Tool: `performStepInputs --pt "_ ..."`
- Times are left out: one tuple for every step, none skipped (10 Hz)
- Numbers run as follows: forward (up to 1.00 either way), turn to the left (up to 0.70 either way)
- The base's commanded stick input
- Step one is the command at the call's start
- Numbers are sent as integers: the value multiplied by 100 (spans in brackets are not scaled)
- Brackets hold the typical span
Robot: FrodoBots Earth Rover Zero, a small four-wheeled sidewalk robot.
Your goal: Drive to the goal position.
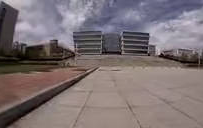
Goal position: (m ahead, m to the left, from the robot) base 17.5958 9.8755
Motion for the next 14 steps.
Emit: performStepInputs --pt "100 -5" --pt "100 0" --pt "100 0" --pt "100 0" --pt "100 0" --pt "100 0" --pt "100 0" --pt "100 0" --pt "100 0" --pt "100 0" --pt "100 0" --pt "100 0" --pt "100 0" --pt "100 0"
